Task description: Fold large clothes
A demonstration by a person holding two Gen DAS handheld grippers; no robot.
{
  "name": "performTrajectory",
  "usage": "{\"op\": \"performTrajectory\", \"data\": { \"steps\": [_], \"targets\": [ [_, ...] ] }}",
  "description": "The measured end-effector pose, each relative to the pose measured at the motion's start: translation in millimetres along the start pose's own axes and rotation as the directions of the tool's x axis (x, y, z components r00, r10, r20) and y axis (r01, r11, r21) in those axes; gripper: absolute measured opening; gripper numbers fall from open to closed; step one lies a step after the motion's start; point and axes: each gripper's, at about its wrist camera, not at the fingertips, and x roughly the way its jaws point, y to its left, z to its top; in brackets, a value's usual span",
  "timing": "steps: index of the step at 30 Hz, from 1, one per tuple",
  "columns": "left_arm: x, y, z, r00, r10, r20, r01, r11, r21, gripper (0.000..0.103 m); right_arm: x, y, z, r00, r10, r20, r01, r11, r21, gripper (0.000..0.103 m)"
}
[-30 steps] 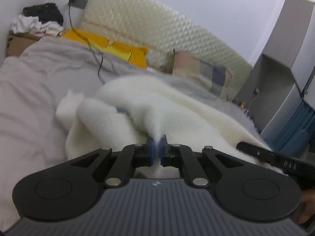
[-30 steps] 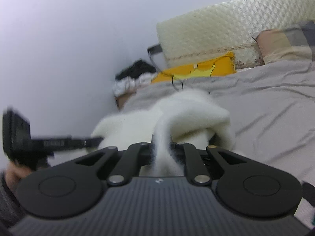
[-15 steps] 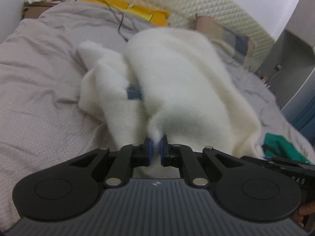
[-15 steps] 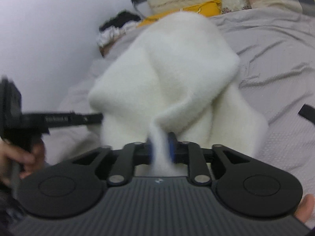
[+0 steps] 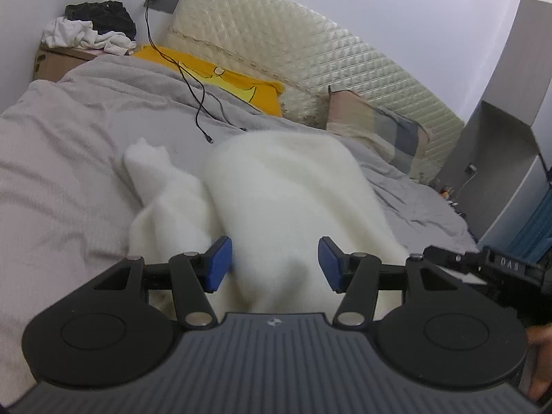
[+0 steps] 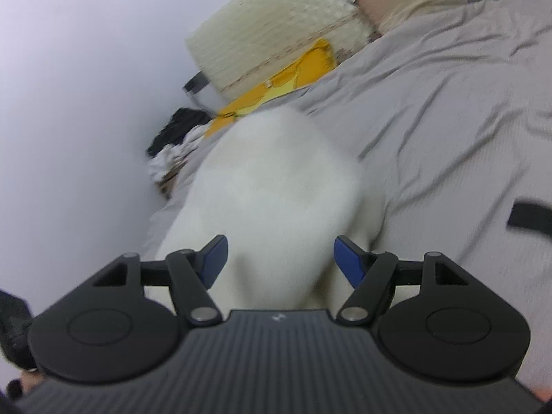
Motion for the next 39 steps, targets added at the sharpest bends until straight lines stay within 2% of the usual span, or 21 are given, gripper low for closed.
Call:
{"op": "performTrajectory", "data": {
  "steps": [4,6,9,10,11,12,13,15,16,18,20,22,24,28,29,30,32,35,39],
  "targets": [
    [44,6,16,0.998,0.066,-0.015,-0.065,0.998,0.014,0.061,40,-21,25,0.999,-0.035,0.029,0.033,0.998,0.055,0.071],
    [64,13,20,0.998,0.055,-0.025,-0.055,0.998,-0.006,0.061,62,-34,34,0.998,-0.051,0.031,0.049,0.996,0.080,0.071],
    [76,22,21,1.000,0.021,-0.022,-0.021,0.999,-0.026,0.060,91,-53,41,1.000,-0.021,0.009,0.020,0.989,0.143,0.071],
    [78,24,21,1.000,0.012,-0.022,-0.012,1.000,-0.025,0.057,99,-58,42,1.000,0.000,0.006,-0.001,0.987,0.163,0.071],
    [79,26,21,1.000,-0.002,-0.022,0.002,1.000,-0.027,0.049,104,-61,41,1.000,0.018,0.009,-0.019,0.984,0.175,0.070],
    [80,28,20,1.000,-0.010,-0.019,0.009,1.000,-0.027,0.040,106,-63,40,0.999,0.039,0.016,-0.041,0.982,0.183,0.067],
    [80,29,21,1.000,-0.011,-0.012,0.011,1.000,-0.024,0.037,108,-66,40,0.998,0.063,0.025,-0.067,0.980,0.189,0.062],
    [81,33,21,1.000,-0.025,-0.010,0.024,0.999,-0.041,0.028,109,-64,40,0.997,0.074,0.040,-0.079,0.981,0.176,0.024],
    [81,36,21,0.999,-0.038,-0.007,0.038,0.998,-0.059,0.028,107,-61,40,0.997,0.064,0.043,-0.070,0.985,0.157,0.019],
    [78,42,23,0.999,-0.053,0.009,0.054,0.995,-0.083,0.027,99,-52,42,0.993,0.091,0.069,-0.098,0.990,0.102,0.013],
    [72,50,25,0.998,-0.058,0.031,0.062,0.991,-0.119,0.027,88,-41,45,0.981,0.138,0.136,-0.145,0.989,0.043,0.012],
    [63,60,28,0.997,-0.049,0.063,0.059,0.986,-0.156,0.027,74,-26,45,0.957,0.207,0.202,-0.207,0.978,-0.020,0.012],
    [50,69,33,0.992,-0.037,0.118,0.059,0.980,-0.188,0.028,60,-3,41,0.930,0.288,0.229,-0.268,0.957,-0.114,0.011],
    [17,82,40,0.977,-0.042,0.209,0.092,0.967,-0.238,0.030,47,43,13,0.907,0.387,0.167,-0.333,0.900,-0.280,0.011],
    [10,83,40,0.973,-0.045,0.225,0.100,0.965,-0.242,0.036,45,55,2,0.902,0.408,0.140,-0.350,0.883,-0.313,0.011],
    [2,84,39,0.970,-0.046,0.237,0.106,0.963,-0.246,0.047,44,65,-8,0.899,0.424,0.112,-0.366,0.865,-0.342,0.011],
    [-12,85,37,0.967,-0.045,0.251,0.115,0.956,-0.269,0.052,44,87,-28,0.895,0.444,0.048,-0.389,0.829,-0.403,0.011],
    [-36,87,32,0.964,-0.039,0.264,0.123,0.943,-0.308,0.053,45,112,-54,0.902,0.431,-0.030,-0.390,0.782,-0.486,0.011],
    [-71,92,24,0.957,0.024,0.290,0.083,0.932,-0.352,0.061,54,126,-79,0.916,0.380,-0.133,-0.390,0.759,-0.521,0.011]
  ]
}}
